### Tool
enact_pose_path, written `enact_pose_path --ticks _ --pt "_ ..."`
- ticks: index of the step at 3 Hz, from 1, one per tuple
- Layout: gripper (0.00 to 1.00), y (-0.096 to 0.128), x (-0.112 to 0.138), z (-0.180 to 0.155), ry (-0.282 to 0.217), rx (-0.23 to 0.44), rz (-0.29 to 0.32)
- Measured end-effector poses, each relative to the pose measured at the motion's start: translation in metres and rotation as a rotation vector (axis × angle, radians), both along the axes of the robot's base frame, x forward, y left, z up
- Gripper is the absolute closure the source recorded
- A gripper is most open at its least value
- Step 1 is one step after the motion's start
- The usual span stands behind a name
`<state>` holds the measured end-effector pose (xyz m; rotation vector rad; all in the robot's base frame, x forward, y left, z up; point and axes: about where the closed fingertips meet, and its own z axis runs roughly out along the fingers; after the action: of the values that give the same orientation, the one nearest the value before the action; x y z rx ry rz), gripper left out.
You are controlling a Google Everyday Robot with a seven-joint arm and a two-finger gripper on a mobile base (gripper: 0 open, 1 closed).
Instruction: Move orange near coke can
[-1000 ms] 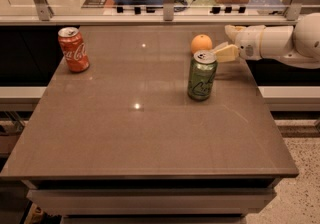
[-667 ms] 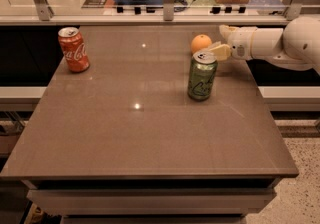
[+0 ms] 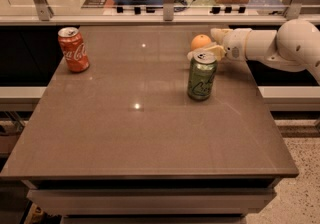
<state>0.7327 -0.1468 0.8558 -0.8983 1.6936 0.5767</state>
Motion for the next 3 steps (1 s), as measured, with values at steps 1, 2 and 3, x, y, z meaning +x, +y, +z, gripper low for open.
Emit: enact_pose_path --ticks 1,2,3 --pt "0.39 0.0031 0.0003 -0.0008 0.001 0.001 0.004" --pt "0.61 0.0059 0.0006 -0.0016 0.002 0.002 0.009" --pt "0.85 0.0090 0.0009 -0.0024 0.004 0.003 0.013"
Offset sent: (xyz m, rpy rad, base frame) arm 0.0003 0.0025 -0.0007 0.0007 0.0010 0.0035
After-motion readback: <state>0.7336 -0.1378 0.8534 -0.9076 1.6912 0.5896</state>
